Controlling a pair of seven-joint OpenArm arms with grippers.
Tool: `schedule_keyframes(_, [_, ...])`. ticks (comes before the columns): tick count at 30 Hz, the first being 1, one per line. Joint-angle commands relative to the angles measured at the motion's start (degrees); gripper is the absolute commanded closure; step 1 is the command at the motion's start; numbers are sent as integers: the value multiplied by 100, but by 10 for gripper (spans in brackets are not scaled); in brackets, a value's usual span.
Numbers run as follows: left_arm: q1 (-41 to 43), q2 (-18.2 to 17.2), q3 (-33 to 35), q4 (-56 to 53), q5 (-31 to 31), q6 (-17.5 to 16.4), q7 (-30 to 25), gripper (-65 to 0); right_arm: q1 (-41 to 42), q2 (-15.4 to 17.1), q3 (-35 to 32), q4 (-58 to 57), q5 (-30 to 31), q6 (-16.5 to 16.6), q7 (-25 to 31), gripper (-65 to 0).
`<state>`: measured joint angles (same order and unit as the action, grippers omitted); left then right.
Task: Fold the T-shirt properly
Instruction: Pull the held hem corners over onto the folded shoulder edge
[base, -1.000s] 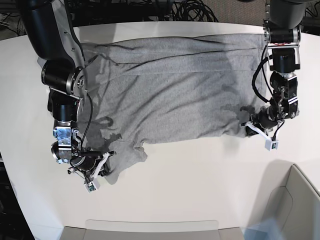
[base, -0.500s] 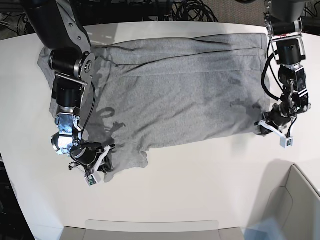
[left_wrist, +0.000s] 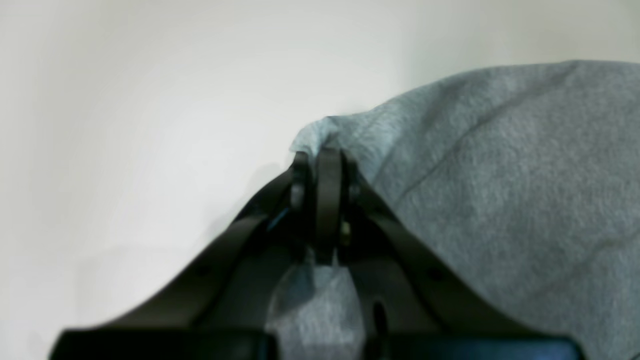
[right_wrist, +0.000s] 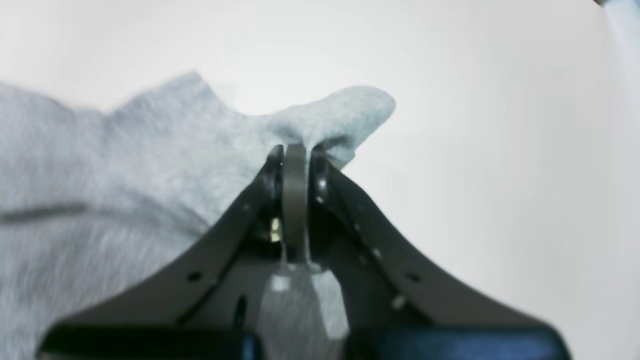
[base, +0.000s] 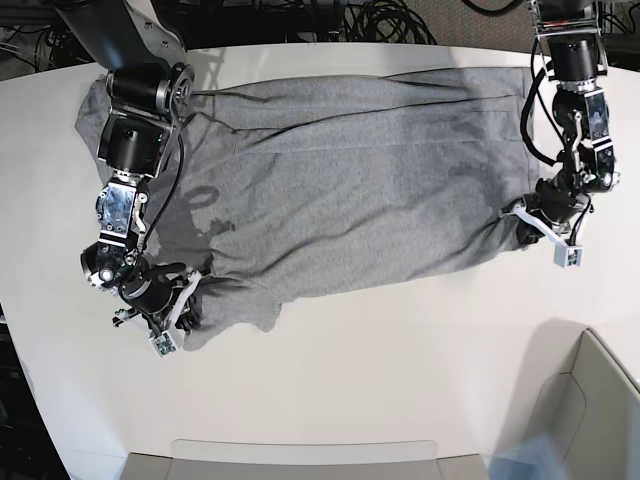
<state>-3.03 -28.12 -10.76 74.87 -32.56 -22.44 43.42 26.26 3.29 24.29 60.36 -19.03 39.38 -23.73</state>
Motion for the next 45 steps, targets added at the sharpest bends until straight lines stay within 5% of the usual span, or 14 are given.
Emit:
schedule_keyframes(1, [-9,-129,-185,218,-37,-20,-144,0,77,18,-7,263,114,62,74,0])
schedule_keyframes(6, [413,-111,-449,702,-37,-20,-118,0,-248,10,28,914,131,62,-375,0])
schedule_keyframes(17, [1151,-111,-466,1467,-54,-20,-109,0,-1241,10,37,2162,131,62,-401,0])
schedule_keyframes(25, [1512,-111,-502,1537,-63,-3,-91,0,-1373,18,450,3041,122,62,-1447,0])
schedule_keyframes(36, [1626,-94,-1020,2346,-46,-20,1482,0,-2191,53,546,3481,122,62,-1482,0])
schedule_keyframes(45, [1714,-102,-1011,2337,-63,-20,1711,0,-2903,18,819,4246,122,62,-1482,0])
